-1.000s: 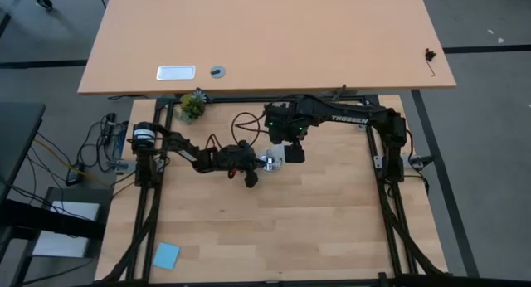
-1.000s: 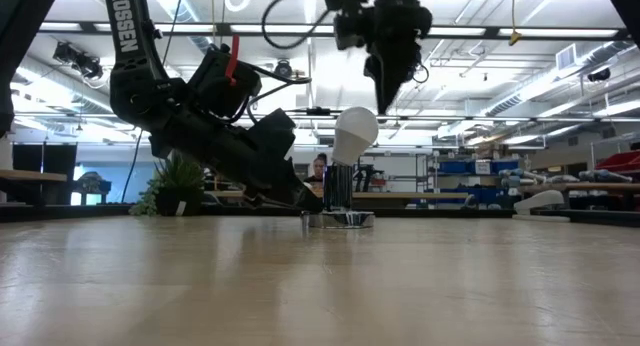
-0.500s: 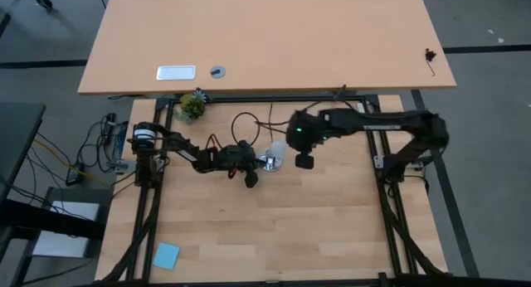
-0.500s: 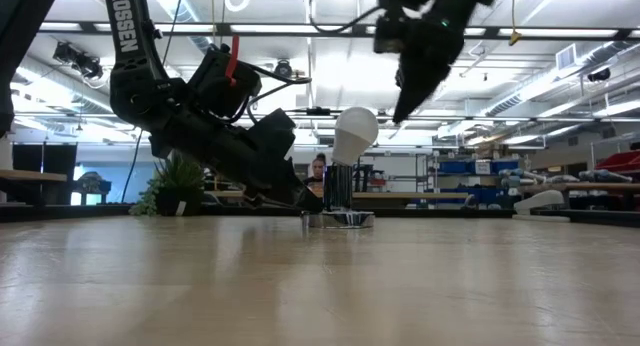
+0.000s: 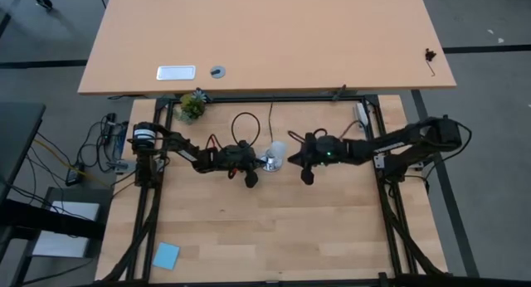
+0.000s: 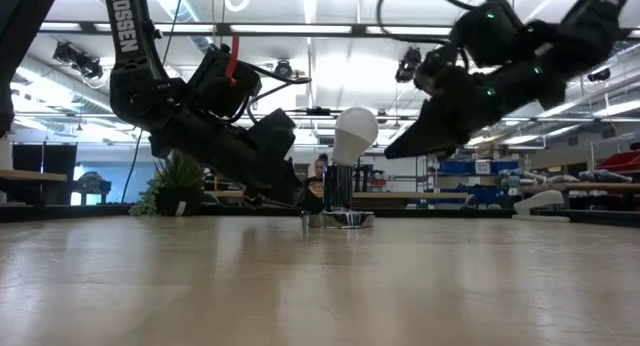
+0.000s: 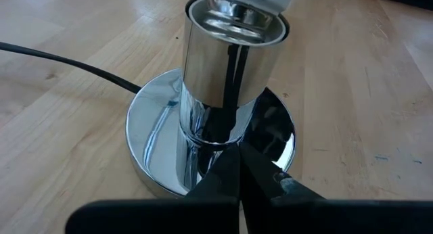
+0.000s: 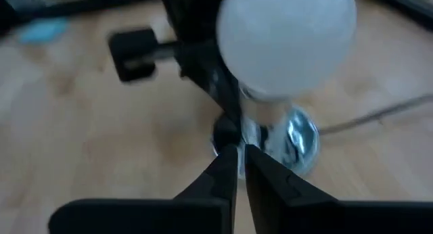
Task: Screw lightbulb
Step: Remove the lightbulb from the lamp
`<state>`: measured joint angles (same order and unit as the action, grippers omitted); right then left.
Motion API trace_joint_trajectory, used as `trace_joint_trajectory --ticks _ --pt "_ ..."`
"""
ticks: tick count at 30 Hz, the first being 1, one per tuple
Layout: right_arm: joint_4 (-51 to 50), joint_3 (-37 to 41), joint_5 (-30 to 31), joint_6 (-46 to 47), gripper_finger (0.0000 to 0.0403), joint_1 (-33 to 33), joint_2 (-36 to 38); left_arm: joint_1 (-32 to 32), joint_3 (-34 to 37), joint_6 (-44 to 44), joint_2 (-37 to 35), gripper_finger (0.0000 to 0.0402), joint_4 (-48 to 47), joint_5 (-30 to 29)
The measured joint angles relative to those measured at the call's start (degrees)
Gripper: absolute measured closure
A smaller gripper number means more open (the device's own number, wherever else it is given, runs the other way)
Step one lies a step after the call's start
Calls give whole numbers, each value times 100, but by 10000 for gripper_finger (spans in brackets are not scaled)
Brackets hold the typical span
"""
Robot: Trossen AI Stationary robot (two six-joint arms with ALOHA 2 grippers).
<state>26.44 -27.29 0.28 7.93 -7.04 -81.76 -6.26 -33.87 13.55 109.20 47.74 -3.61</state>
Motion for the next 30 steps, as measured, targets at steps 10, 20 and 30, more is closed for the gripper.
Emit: trace_joint_trajectory --ticks 10,20,30 --pt "1838 216 -5 455 309 33 -1062 4 5 -21 3 399 41 -44" --pt "2561 -21 468 559 154 32 -1932 4 6 -21 3 399 56 -59" --pt "3666 59 762 408 115 14 -1940 4 7 -23 3 399 75 -62"
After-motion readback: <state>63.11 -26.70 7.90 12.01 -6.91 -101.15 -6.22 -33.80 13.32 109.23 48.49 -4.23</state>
